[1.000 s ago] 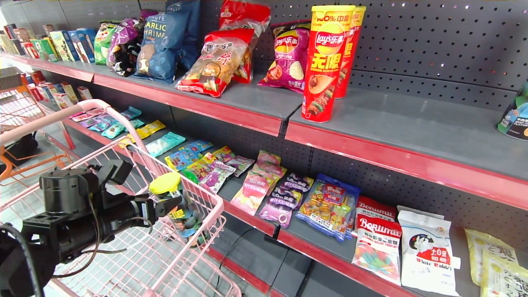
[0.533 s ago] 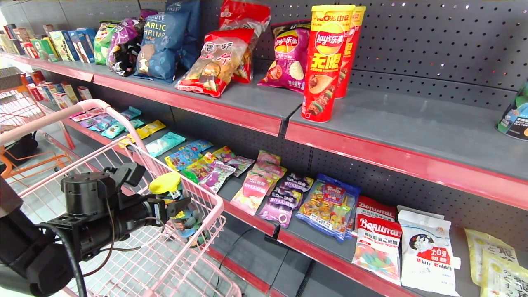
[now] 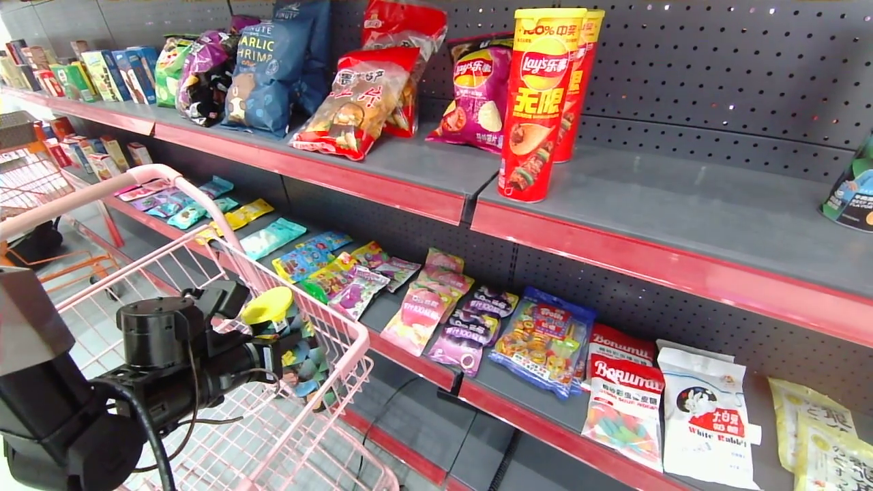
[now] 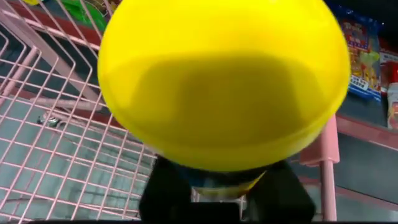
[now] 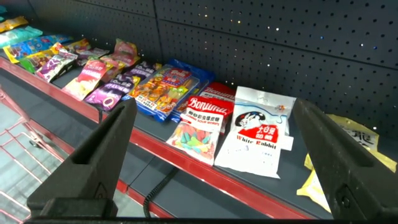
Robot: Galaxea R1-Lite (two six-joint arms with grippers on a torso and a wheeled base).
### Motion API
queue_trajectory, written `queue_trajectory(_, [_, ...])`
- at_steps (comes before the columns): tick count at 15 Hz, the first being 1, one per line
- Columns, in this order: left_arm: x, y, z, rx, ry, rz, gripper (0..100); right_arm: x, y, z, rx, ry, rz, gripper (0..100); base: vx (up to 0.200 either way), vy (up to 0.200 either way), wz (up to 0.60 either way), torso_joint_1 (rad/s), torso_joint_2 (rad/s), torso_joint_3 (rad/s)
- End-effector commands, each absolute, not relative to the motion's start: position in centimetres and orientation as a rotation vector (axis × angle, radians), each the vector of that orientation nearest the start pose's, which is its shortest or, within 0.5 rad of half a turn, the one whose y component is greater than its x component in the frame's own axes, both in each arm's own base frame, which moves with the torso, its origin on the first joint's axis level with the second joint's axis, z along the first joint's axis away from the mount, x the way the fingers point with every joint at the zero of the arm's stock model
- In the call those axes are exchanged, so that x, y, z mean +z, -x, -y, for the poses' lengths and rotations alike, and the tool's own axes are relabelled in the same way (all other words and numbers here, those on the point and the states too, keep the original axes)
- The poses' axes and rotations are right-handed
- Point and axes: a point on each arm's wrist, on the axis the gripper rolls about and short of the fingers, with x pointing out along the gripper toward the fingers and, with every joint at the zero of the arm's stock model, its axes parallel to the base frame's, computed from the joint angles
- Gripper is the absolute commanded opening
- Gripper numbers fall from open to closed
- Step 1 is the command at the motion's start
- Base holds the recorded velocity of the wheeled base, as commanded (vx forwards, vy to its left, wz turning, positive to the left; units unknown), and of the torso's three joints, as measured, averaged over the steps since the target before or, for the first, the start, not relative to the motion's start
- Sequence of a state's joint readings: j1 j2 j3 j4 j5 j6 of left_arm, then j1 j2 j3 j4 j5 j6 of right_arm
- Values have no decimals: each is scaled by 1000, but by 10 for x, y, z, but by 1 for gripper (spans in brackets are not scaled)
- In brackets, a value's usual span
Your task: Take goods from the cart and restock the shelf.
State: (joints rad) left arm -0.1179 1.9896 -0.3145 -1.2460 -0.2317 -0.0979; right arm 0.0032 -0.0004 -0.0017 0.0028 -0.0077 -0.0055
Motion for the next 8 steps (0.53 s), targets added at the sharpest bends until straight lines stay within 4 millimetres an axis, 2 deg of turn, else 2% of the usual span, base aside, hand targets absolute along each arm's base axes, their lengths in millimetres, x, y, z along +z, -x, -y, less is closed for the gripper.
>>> queue_trajectory(1, [68,-264,37,-329,117,-382,0,76,23,0,-5,6,-2,100,0,0,0,0,0,0])
queue_trajectory(2, [89,-258,36,-331,113,-311,0,76,23,0,-5,6,-2,100,0,0,0,0,0,0])
queue_trajectory(4, [117,-246,31,-321,111,-236,0,76,23,0,-5,6,-2,100,0,0,0,0,0,0])
queue_trajectory(6, [162,-229,26,-313,107,-157,0,76,23,0,-3,3,-2,100,0,0,0,0,0,0])
queue_trajectory(8, [195,-215,23,-310,105,-123,0,76,23,0,-3,3,-2,100,0,0,0,0,0,0])
